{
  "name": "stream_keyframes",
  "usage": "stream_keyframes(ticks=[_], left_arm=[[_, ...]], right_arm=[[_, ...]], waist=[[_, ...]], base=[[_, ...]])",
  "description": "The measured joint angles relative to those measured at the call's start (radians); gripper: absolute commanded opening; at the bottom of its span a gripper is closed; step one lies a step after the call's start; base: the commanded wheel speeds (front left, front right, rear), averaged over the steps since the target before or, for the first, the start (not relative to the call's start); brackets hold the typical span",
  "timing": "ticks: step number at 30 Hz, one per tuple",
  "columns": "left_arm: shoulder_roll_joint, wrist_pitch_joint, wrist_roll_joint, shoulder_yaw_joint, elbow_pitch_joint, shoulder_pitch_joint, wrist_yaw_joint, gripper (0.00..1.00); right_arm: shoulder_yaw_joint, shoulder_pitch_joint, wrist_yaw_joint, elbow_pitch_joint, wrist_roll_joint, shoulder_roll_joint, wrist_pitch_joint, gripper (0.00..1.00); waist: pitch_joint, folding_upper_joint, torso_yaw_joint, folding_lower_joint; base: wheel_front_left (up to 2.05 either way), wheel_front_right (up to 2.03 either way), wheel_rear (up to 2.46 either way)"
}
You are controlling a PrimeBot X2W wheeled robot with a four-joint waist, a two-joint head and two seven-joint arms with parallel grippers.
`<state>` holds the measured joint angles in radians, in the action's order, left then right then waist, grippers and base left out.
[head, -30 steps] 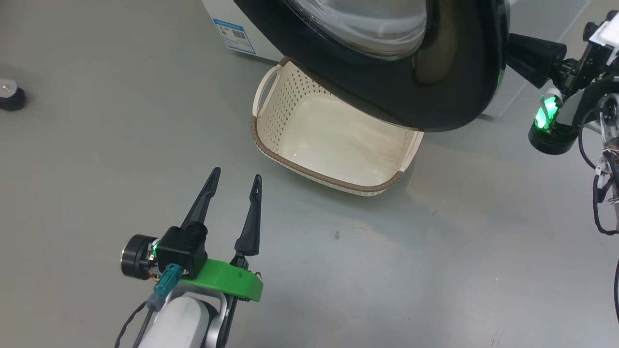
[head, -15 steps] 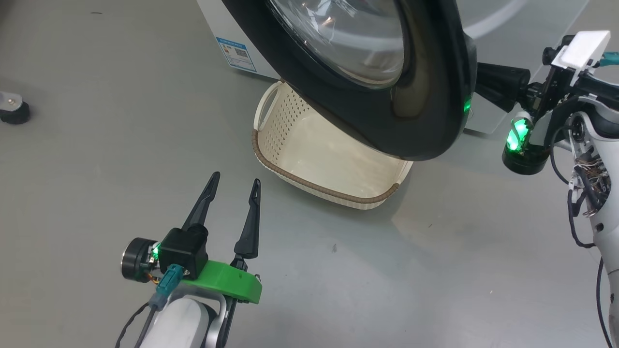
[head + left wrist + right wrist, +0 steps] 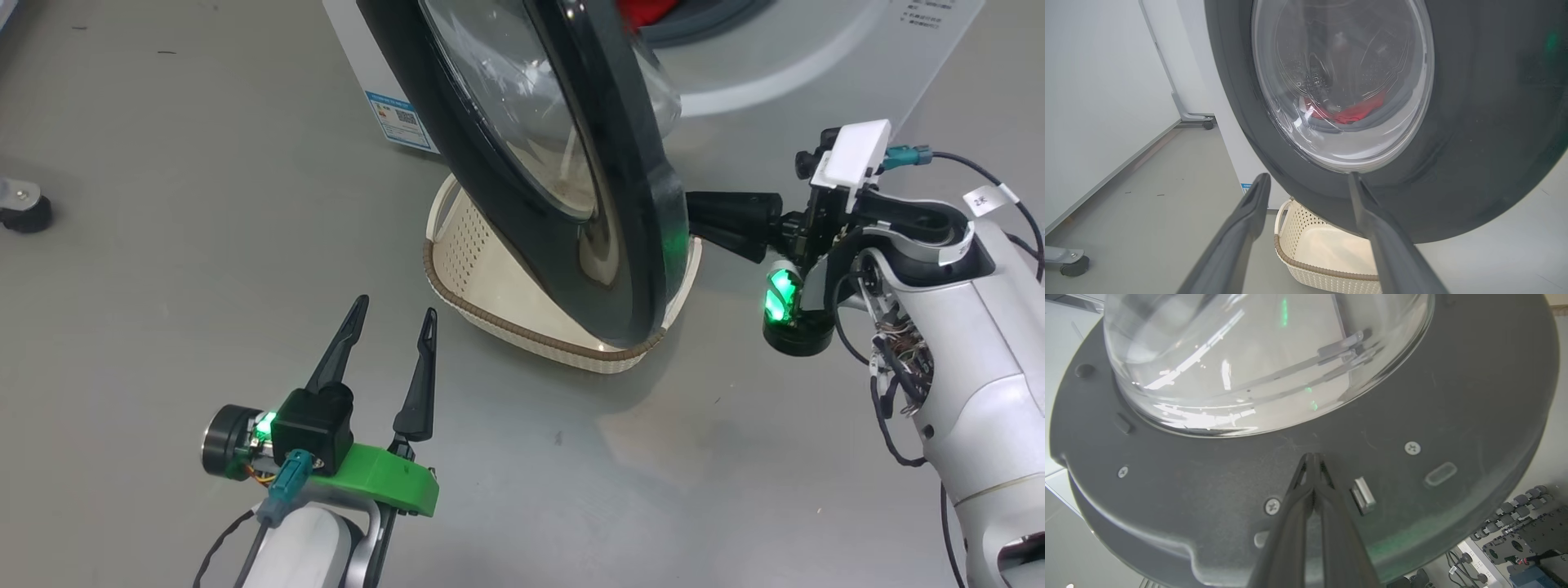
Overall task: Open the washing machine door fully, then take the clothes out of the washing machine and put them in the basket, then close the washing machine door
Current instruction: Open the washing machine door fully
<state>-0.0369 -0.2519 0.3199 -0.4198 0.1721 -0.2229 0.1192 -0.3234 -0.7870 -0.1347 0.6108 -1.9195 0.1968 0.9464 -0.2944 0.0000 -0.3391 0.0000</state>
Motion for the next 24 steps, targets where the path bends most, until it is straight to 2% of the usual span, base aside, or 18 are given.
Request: stream_keyframes(ticks=[16, 24], left_arm=[[0.000, 0.000, -0.005, -0.003, 0.002, 0.004, 0.000, 1.00], [0.000, 0.000, -0.005, -0.005, 0.001, 0.019, 0.000, 1.00]], right_arm=[[-0.092, 0.058, 0.000, -0.041, -0.021, -0.086, 0.017, 0.00], [-0.137, 0.073, 0.000, -0.070, -0.035, -0.093, 0.017, 0.00]], waist=[[0.026, 0.0000, -0.002, 0.0000], [0.034, 0.0000, -0.008, 0.0000]], base=[[0.00, 0.00, 0.00], [0.00, 0.00, 0.00]])
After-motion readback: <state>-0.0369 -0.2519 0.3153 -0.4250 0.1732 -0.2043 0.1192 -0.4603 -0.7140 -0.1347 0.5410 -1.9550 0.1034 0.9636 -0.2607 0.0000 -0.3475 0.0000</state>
